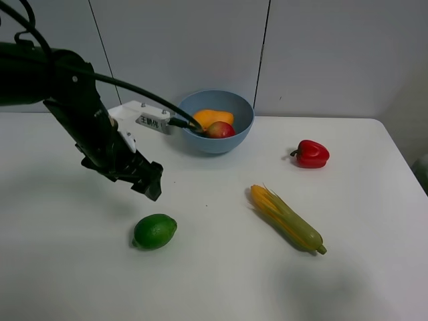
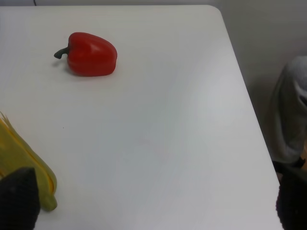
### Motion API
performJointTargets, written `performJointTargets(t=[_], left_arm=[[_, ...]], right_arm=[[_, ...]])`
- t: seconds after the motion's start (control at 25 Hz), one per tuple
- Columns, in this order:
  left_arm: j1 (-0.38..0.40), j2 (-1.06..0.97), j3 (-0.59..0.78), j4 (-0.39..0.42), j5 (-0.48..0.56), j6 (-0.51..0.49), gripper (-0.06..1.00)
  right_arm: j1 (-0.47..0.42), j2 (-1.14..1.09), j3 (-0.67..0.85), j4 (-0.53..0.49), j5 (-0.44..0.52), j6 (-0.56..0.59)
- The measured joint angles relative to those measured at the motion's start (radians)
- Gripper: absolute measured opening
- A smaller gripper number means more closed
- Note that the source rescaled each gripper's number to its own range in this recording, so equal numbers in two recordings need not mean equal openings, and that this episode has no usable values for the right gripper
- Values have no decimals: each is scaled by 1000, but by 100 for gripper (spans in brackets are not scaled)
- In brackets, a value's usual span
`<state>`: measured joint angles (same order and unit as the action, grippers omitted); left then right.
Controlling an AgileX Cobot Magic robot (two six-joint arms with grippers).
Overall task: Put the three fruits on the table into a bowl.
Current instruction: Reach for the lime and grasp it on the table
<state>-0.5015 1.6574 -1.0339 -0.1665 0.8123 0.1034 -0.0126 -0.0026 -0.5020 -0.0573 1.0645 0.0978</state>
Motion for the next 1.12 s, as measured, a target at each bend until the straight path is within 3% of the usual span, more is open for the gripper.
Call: performJointTargets(t=[0.16, 0.36, 0.6, 1.12], left_arm=[[-8, -2, 140, -30, -145, 37, 72], [-69, 3, 190, -56, -269, 161, 72], [-131, 59, 190, -85, -286, 247, 71], [-135, 188, 190, -80, -337, 280, 69]], right_arm=[[0, 0, 0, 0, 0, 0], [0, 0, 0, 0, 0, 0], [0, 0, 0, 0, 0, 0], [0, 0, 0, 0, 0, 0]])
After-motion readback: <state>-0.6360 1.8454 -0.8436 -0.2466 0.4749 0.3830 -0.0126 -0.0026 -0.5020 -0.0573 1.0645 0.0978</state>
